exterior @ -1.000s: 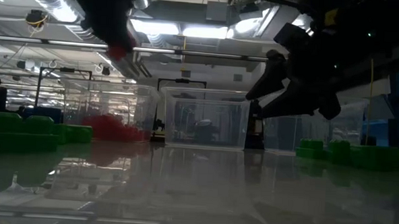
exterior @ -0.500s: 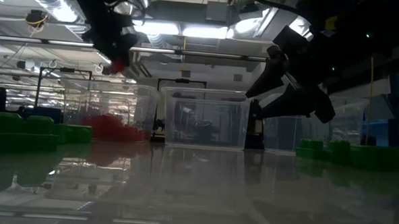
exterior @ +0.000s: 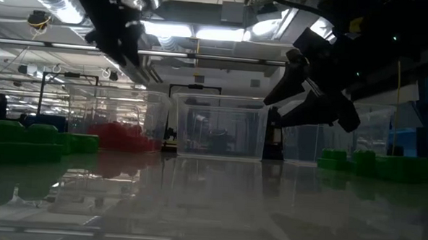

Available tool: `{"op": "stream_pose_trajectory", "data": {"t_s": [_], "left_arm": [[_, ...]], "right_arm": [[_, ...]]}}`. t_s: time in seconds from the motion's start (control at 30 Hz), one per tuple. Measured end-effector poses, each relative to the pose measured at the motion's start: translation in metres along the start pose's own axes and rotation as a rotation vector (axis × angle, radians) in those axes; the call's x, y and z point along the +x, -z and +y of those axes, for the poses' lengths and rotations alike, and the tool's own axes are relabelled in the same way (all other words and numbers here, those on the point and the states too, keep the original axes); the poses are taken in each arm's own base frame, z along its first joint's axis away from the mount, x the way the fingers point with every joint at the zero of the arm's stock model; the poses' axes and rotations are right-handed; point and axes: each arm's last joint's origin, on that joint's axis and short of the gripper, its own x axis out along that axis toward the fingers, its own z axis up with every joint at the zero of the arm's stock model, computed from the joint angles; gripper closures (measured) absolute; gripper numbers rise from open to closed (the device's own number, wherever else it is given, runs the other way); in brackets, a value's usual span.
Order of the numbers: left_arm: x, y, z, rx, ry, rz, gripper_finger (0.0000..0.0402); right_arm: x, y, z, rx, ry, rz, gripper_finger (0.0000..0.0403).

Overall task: Sort blocks
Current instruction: Put the red game piece into the left transparent bin

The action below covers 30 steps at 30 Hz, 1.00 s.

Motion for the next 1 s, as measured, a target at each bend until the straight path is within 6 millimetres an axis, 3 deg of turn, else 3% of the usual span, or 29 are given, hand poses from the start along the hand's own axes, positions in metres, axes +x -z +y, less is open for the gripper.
{"op": "stream_pose_trajectory", "data": {"t_s": [0.3, 0.53, 0.77, 1.0], "left_arm": [[-0.054, 0.019, -0.050, 0.154, 0.345, -0.074, 0.0146], [-0.095, 0.053, -0.101, 0.319, 0.615, -0.050, 0.0146], [-0.106, 0.075, -0.136, 0.356, 0.705, 0.005, 0.0147], [-0.117, 0.112, -0.162, 0.262, 0.788, 0.321, 0.0147]], "right_arm": [[0.000, 0.000, 0.000, 0.001, -0.001, 0.001, 0.0097], [0.000, 0.000, 0.000, 0.000, -0.003, 0.001, 0.0097], [0.000, 0.000, 0.000, 0.001, -0.002, 0.001, 0.0097], [0.000, 0.000, 0.000, 0.001, -0.003, 0.001, 0.0097]]}}
